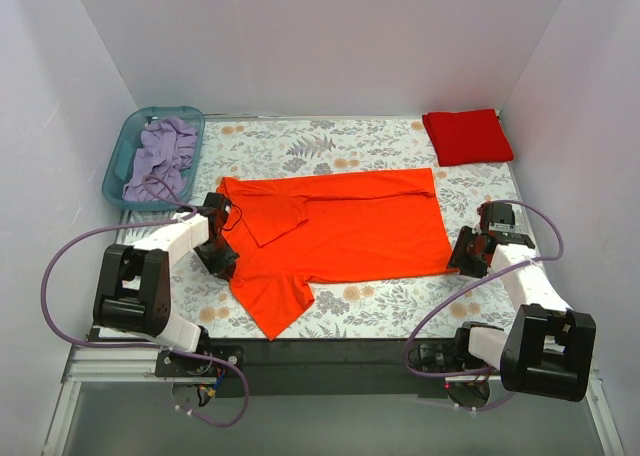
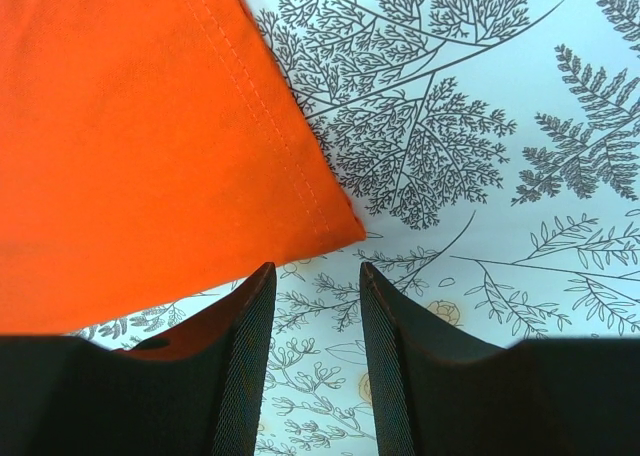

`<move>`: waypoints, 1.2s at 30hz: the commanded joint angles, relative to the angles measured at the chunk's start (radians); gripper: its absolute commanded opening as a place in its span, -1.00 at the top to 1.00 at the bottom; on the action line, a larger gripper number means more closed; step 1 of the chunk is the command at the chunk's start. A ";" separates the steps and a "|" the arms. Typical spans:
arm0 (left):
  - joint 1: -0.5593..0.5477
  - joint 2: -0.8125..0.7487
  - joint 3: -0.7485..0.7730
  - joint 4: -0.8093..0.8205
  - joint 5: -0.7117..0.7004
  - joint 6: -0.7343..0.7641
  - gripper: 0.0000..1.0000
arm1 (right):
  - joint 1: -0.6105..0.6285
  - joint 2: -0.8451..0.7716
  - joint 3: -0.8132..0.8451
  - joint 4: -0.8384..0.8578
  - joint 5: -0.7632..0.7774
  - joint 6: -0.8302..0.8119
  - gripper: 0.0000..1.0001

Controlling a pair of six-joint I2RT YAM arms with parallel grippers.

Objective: Fold and stack the t-shirts
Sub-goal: Fold the tshirt

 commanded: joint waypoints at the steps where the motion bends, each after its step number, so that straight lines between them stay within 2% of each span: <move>1: 0.003 -0.016 -0.040 0.023 0.005 -0.008 1.00 | -0.016 -0.006 -0.003 -0.002 0.012 0.019 0.07; 8: 0.003 -0.055 -0.048 0.040 0.024 0.001 1.00 | -0.023 0.029 -0.004 0.030 -0.026 0.062 0.07; 26: 0.007 -0.075 -0.046 0.037 0.025 0.004 1.00 | -0.046 0.099 -0.069 0.138 0.007 0.076 0.11; 35: 0.016 -0.077 -0.012 0.006 0.012 0.012 1.00 | -0.053 0.034 -0.052 0.086 -0.013 0.068 0.47; 36: 0.016 -0.075 -0.006 0.003 0.008 0.013 1.00 | -0.054 0.032 -0.049 0.081 -0.010 0.059 0.60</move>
